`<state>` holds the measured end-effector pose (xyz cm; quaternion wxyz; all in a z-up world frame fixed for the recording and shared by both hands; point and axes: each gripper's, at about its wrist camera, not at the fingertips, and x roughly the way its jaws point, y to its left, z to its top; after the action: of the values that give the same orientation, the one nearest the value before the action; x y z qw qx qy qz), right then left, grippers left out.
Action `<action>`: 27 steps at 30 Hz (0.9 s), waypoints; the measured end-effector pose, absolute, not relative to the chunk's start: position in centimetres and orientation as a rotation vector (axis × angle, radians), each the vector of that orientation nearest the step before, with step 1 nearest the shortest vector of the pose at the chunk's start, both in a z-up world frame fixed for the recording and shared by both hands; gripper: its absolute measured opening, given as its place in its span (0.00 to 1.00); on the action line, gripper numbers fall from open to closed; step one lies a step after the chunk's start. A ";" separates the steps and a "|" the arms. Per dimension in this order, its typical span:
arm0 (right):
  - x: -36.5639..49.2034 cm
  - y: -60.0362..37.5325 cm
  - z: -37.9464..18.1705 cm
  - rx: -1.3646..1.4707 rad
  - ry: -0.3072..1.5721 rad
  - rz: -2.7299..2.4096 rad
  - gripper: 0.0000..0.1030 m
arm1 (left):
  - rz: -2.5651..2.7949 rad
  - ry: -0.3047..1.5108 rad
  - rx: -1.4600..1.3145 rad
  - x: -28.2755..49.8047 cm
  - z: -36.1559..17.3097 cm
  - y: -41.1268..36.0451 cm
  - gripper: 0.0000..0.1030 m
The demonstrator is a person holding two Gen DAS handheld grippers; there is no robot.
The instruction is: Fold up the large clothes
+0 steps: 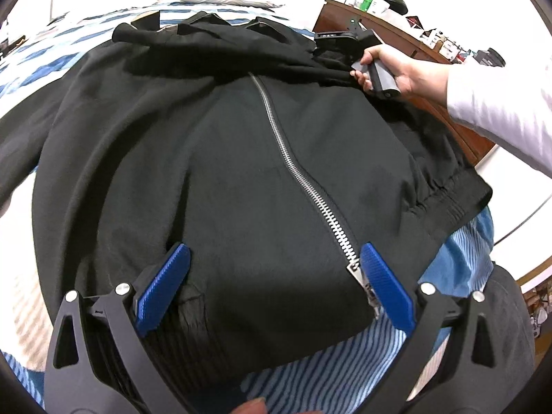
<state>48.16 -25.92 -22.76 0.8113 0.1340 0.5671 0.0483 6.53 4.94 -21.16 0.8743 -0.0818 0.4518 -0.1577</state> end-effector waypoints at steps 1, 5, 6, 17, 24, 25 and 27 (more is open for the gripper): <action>48.1 -25.7 -22.7 0.270 1.216 0.096 0.97 | -0.332 0.946 -0.169 6.6 -21.3 4.9 0.94; 46.1 -24.5 -20.6 0.221 1.214 0.096 0.96 | -0.331 0.959 -0.171 7.0 -21.4 4.8 0.94; 44.8 -24.0 -19.8 0.227 1.200 0.137 0.96 | -0.336 0.965 -0.173 7.0 -21.3 4.8 0.94; 18.0 -21.6 -13.1 0.162 1.142 0.506 0.96 | -0.352 0.937 -0.062 5.8 -21.1 4.5 0.94; 11.2 -26.7 -17.5 0.316 1.132 0.486 0.95 | -0.385 0.905 -0.183 5.5 -20.8 6.3 0.94; 11.2 -27.3 -18.1 0.338 1.130 0.490 0.95 | -0.391 0.911 -0.181 5.6 -20.7 6.3 0.94; 11.4 -27.6 -19.2 0.362 1.122 0.495 0.95 | -0.388 0.917 -0.179 5.5 -19.8 6.6 0.94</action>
<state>11.37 -27.57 -19.19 0.8025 0.1690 0.5235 0.2308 5.55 6.64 -19.82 0.8747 -0.0857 0.4393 -0.1858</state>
